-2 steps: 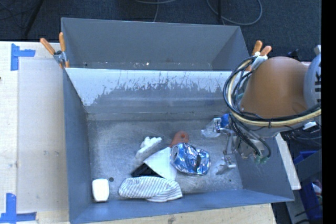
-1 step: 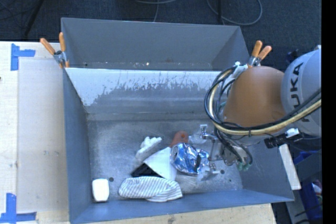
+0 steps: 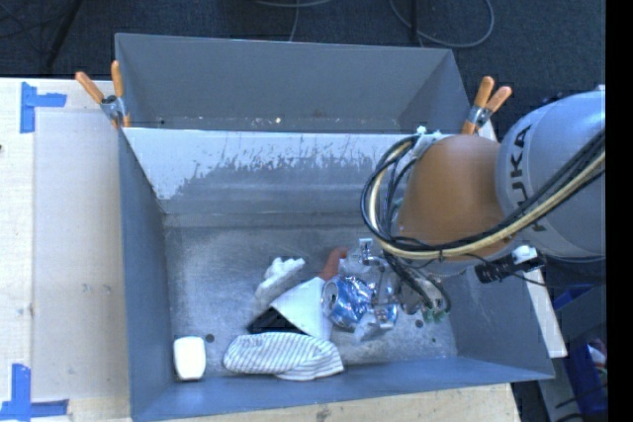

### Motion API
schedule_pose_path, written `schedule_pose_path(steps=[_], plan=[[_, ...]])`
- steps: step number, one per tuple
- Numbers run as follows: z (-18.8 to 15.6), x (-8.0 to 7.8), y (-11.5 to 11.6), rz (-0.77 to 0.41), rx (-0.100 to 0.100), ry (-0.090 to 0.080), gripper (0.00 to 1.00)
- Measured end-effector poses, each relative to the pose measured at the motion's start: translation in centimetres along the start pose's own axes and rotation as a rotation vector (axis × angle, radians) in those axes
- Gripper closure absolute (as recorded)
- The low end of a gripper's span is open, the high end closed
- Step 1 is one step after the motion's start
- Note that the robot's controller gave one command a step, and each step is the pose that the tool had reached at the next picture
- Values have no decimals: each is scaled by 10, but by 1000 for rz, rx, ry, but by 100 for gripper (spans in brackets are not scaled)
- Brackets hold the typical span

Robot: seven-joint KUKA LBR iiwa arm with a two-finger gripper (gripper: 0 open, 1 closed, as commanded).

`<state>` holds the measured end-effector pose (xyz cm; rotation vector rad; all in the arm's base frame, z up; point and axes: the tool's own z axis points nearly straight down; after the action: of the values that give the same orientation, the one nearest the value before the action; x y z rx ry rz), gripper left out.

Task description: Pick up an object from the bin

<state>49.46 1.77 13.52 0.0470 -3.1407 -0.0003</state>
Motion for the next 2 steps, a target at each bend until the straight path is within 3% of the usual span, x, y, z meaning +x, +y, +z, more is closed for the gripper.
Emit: schedule_pose_path(steps=[1,2], plan=[[54,-18,2,14,4,-3,100],[54,-18,2,14,4,-4,100]])
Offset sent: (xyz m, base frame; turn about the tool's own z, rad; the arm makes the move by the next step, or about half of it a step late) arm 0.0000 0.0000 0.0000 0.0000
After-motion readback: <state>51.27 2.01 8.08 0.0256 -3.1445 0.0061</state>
